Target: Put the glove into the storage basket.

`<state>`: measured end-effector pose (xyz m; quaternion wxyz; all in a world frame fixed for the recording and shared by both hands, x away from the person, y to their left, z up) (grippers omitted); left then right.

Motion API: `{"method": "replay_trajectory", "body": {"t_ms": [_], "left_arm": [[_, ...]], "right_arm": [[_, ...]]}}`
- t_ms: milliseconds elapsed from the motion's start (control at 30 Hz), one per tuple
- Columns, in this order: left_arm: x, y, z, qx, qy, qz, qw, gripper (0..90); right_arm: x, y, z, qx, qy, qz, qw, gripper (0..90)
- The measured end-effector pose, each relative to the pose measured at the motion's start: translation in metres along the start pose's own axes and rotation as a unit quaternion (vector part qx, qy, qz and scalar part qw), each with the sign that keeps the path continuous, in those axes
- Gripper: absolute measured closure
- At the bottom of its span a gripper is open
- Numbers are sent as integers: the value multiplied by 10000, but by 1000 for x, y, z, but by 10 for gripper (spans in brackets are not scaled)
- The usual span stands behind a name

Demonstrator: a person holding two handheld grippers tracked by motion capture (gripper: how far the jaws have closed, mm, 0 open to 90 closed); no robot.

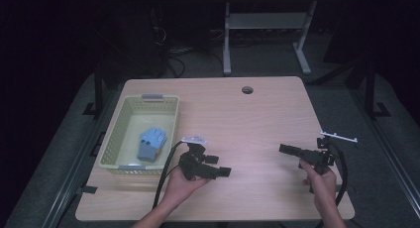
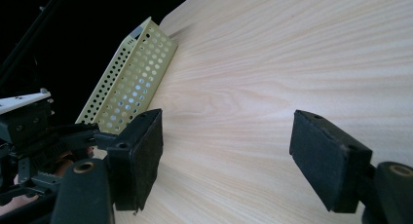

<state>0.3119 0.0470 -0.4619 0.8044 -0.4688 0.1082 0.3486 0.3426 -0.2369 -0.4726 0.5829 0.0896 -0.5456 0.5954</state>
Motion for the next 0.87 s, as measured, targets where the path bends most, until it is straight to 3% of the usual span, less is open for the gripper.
{"method": "replay_trajectory", "body": {"t_ms": [333, 600, 700, 800, 867], "left_arm": [[-5, 14, -4, 0, -72, -255, 9997, 211], [-11, 25, -4, -57, 89, -184, 9998, 212], [-12, 31, -4, -94, 121, -209, 9997, 212], [-14, 37, -4, -98, 126, -232, 9996, 212], [-15, 40, -6, -57, 104, -279, 9995, 212]], "right_arm": [[-9, 13, 9, -1, -25, -64, 10000, 275], [-8, 26, 15, 22, -100, -27, 9999, 266], [-9, 34, 19, -36, -233, -55, 9997, 254], [-7, 40, 24, -205, -490, -237, 9983, 253], [-2, 40, 26, -328, -582, -210, 9975, 253]]}}
Point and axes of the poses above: each handheld gripper's, and its own axes: z roughly backward along the jaws, y roughly out of its underside, x roughly to its left, the point moved 7 cm from there along -z, roughly forward along the jaws
